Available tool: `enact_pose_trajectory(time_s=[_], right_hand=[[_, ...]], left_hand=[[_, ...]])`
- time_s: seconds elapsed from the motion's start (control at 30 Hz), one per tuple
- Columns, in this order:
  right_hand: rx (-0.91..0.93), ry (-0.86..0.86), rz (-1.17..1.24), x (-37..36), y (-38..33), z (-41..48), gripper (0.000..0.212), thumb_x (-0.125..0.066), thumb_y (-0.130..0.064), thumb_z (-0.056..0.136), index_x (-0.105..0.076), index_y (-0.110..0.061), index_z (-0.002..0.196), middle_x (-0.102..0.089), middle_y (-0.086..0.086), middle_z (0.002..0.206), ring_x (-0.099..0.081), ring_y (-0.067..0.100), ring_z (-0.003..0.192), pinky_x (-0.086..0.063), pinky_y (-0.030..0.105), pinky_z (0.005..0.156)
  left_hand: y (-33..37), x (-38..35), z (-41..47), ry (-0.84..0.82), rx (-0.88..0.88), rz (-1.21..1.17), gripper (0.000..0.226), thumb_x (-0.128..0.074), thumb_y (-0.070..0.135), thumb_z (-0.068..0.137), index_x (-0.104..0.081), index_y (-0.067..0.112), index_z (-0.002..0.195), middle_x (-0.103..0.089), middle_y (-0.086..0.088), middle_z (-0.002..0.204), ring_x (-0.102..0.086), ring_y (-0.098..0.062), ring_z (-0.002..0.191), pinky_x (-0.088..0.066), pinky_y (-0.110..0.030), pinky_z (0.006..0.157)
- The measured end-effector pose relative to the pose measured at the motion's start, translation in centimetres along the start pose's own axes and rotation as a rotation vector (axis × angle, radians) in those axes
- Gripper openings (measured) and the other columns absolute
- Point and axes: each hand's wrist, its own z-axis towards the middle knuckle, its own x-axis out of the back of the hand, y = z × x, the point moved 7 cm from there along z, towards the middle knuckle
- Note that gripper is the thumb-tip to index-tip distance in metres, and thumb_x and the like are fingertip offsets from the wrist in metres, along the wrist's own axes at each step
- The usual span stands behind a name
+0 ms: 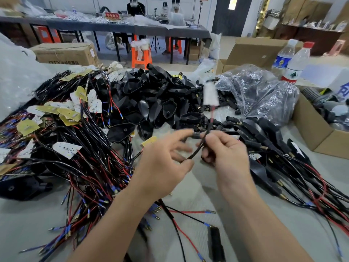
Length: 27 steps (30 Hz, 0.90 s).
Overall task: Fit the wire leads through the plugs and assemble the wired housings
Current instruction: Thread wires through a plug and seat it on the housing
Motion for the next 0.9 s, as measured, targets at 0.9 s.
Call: enact_pose_trajectory(time_s=[0.9], right_hand=[[-0.043,-0.056,-0.037,1.3,0.5,0.9,0.028,-0.043,-0.004,0.106,-0.057,-0.016,0.084,-0.065,0.005,0.069,-0.06,0.016,0.048,-0.046,0.027,0.045]], left_hand=[[-4.0,11.0,3.3,0.296,0.373,0.958,0.047,-0.062,0.015,0.091,-0.061,0.015,0.137,-0.067,-0.011,0.128,-0.053,-0.035,0.123,-0.043,-0.045,0.101]])
